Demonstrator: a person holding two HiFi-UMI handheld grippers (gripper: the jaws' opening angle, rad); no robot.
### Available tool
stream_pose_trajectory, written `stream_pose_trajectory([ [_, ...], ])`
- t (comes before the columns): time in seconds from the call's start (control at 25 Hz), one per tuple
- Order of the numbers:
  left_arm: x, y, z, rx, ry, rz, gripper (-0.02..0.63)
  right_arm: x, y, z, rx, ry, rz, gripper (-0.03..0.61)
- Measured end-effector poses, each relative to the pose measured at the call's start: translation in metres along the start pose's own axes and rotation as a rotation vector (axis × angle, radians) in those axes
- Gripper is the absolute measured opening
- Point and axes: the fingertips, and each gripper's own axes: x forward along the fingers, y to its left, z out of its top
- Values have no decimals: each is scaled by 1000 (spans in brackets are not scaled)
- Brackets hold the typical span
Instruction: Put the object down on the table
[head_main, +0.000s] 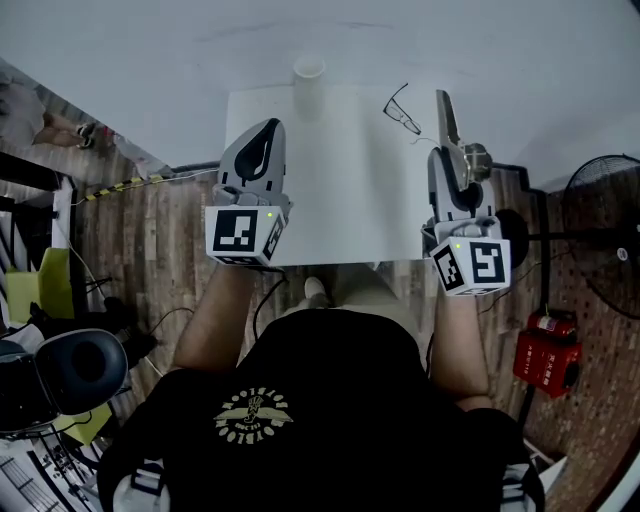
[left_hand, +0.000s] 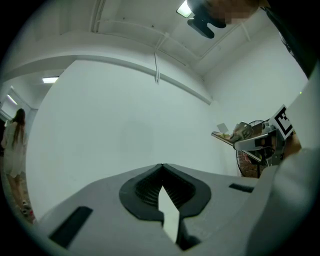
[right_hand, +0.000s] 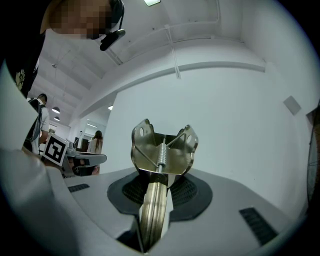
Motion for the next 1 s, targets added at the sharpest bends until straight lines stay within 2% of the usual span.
stream_pose_trajectory([
  [0.4,45,11,-20,-21,19,-7,6,43,-26,-24,15,39,4,87],
  [1.0,92,9,-62,-43,70,47,6,88,-62,-70,69,119,74,87],
])
